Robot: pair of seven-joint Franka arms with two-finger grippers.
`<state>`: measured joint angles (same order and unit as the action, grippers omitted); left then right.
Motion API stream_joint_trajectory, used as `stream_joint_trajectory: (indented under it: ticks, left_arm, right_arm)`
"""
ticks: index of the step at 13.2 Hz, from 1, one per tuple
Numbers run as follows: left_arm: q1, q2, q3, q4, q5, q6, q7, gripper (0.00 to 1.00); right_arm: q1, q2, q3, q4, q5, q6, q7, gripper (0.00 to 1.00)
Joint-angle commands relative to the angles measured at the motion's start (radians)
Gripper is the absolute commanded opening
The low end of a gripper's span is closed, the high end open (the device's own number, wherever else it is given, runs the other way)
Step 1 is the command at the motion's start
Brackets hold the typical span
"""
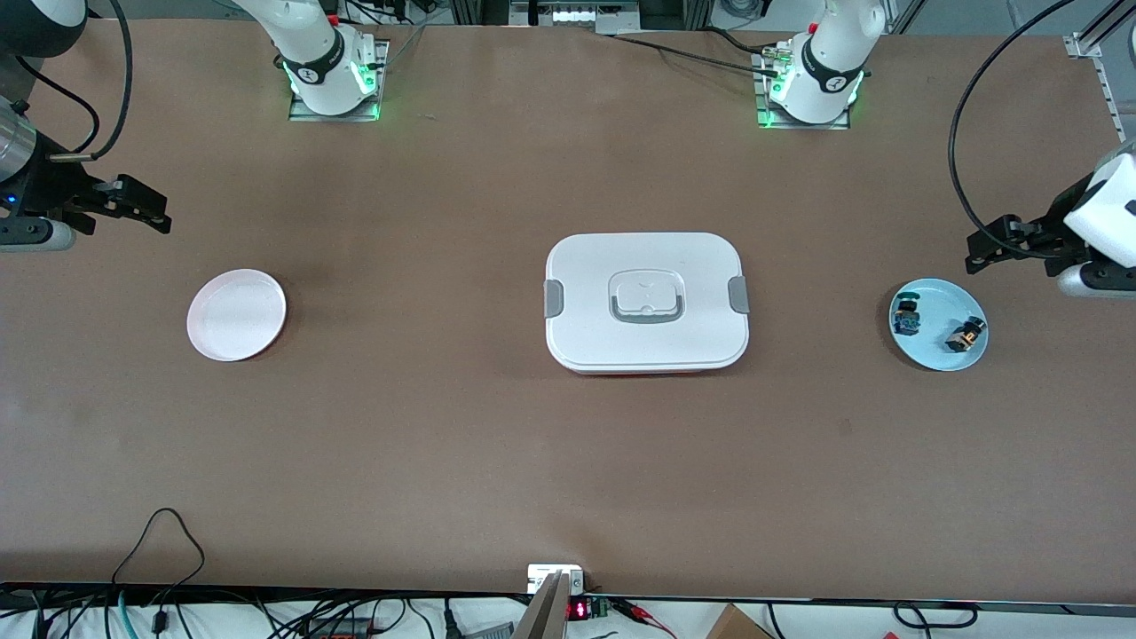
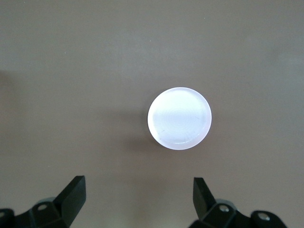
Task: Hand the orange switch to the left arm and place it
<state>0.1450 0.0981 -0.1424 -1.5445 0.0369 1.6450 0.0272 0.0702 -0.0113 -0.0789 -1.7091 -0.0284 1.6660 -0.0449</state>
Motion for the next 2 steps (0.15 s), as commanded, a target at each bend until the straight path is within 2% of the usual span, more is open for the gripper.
stream_joint_trajectory:
  ticks: [1,2]
  left_arm:
    - [0.002,0.0,0.0,0.029,0.0,-0.053,0.007,1.0]
    - [0.004,-0.001,0.0,0.03,0.0,-0.068,0.008,1.0]
  right_arm:
    - [0.0,-0.003,0.002,0.02,0.007,-0.022,-0.01,1.0]
    - [0.0,0.0,0.002,0.019,0.007,-0.02,-0.01,1.0]
